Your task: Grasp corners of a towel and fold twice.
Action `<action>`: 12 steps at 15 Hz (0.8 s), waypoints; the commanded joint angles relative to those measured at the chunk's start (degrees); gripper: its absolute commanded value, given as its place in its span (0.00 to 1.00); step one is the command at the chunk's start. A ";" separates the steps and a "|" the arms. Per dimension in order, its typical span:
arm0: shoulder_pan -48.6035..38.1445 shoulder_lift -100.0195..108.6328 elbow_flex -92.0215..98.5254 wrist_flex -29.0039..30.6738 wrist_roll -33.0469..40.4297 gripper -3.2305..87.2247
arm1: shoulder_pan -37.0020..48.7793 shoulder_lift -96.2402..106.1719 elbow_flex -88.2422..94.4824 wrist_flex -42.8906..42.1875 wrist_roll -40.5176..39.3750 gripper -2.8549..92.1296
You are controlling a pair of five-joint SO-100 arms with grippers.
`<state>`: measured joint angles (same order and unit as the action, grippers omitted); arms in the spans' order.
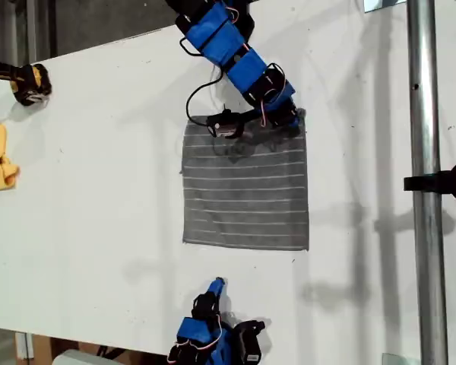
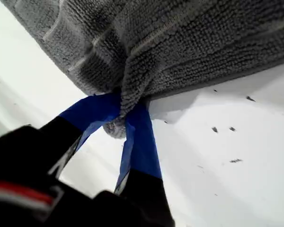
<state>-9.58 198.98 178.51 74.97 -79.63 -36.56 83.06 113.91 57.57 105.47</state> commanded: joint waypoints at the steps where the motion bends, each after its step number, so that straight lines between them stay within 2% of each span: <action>1: 0.00 0.18 0.18 -1.05 -0.26 0.02 | -0.53 2.90 -0.62 3.87 0.00 0.03; 5: 2.37 0.18 -2.11 -1.49 -2.99 0.02 | 0.18 3.25 3.69 -3.69 -0.09 0.03; 8: 12.39 -2.29 -13.97 2.20 -13.18 0.02 | 0.97 3.34 3.96 -4.39 -0.79 0.03; 9: 16.00 -12.39 -20.04 0.35 -16.17 0.02 | 1.23 3.34 3.96 -4.66 -1.32 0.03; 11: 21.27 -45.62 -37.79 -7.38 -13.71 0.02 | 2.11 3.52 3.96 -5.10 -2.37 0.03; 12: 22.32 -56.16 -44.21 -8.09 -15.47 0.02 | 2.46 3.96 3.96 -5.01 -2.64 0.03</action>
<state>10.72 163.21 145.63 69.61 -94.13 -34.98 85.61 117.77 53.09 103.45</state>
